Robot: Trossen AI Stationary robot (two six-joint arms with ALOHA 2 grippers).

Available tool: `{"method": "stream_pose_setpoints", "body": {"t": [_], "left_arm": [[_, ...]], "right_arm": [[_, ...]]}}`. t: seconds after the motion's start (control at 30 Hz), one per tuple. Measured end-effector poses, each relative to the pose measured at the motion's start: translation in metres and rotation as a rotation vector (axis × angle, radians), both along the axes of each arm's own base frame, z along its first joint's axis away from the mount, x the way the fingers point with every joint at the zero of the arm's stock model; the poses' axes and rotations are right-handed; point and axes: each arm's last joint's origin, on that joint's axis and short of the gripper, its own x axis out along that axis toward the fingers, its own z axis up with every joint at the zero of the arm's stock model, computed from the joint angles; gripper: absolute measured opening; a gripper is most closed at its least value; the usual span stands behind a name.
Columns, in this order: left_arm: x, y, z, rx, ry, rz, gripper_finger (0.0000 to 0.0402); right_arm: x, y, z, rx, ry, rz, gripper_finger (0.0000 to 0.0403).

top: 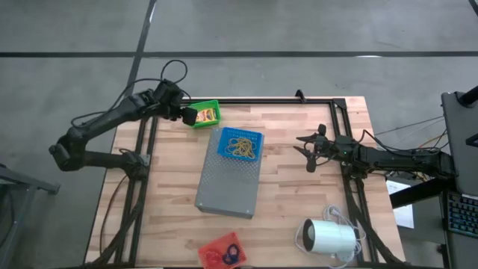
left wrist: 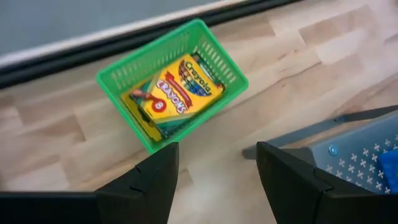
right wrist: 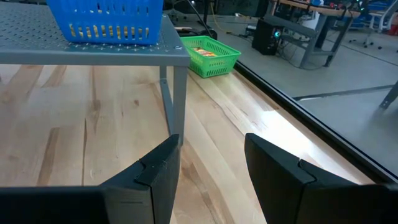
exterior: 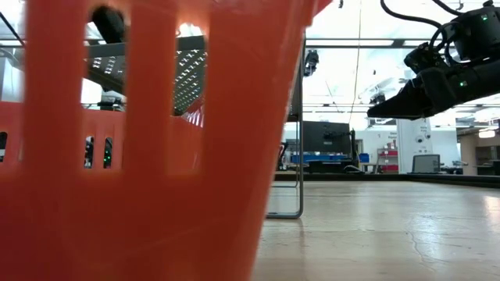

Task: Pick & Place Office Desk Supplies
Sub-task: Put the green basket on the shelf

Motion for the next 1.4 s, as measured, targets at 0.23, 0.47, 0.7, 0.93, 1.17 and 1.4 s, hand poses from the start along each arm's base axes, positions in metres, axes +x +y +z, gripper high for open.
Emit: {"method": "stream_pose_setpoints", "body": {"t": [0.23, 0.47, 0.7, 0.93, 1.17, 1.4], "left_arm": [[0.012, 0.008, -0.016, -0.087, 0.015, -0.032, 0.0220], [0.016, 0.014, -0.023, -0.120, 0.028, -0.006, 0.0221], [-0.001, 0.030, -0.022, -0.139, -0.005, 0.246, 0.0221], [-0.017, 0.045, -0.025, -0.182, -0.025, 0.299, 0.0221], [-0.007, 0.058, -0.051, -0.260, 0.064, 0.265, 0.0221], [0.003, 0.075, -0.088, -0.386, 0.147, 0.318, 0.0221]], "right_arm": [[0.000, 0.000, 0.000, 0.001, 0.000, -0.002, 0.0178], [0.000, 0.000, 0.000, 0.000, 0.000, -0.002, 0.0178], [0.000, 0.000, 0.000, 0.000, 0.000, -0.002, 0.0178], [0.000, 0.000, 0.000, 0.000, 0.000, -0.002, 0.0178], [0.000, 0.000, 0.000, 0.000, 0.000, -0.002, 0.0178], [0.000, 0.000, 0.000, 0.000, 0.001, -0.001, 0.0178]]}}
